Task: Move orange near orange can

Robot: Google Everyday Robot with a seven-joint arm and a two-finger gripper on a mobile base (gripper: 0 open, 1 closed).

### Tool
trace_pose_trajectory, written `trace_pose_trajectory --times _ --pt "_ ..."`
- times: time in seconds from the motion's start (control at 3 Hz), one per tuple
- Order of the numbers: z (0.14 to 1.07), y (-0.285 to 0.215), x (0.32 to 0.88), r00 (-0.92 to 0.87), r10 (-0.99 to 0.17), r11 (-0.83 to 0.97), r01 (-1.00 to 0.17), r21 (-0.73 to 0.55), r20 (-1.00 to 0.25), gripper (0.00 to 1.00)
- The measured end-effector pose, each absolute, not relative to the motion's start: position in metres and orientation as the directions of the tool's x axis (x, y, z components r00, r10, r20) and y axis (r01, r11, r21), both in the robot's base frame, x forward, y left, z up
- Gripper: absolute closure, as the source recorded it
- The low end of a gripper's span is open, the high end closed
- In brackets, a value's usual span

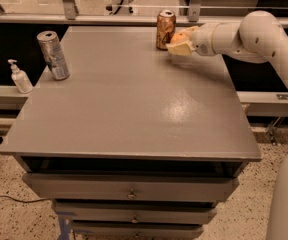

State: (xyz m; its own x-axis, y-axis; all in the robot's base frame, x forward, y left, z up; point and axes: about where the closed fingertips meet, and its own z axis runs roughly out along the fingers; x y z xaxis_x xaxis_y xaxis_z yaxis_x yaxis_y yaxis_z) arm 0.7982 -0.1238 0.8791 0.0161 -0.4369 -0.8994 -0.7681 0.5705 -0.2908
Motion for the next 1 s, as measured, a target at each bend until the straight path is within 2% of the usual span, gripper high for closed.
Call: trace_pose_trajectory --times 1.0 --pt "0.856 -0.12 0.806 -0.012 -0.419 0.591 -0.762 -0.263 -0.908 0.12"
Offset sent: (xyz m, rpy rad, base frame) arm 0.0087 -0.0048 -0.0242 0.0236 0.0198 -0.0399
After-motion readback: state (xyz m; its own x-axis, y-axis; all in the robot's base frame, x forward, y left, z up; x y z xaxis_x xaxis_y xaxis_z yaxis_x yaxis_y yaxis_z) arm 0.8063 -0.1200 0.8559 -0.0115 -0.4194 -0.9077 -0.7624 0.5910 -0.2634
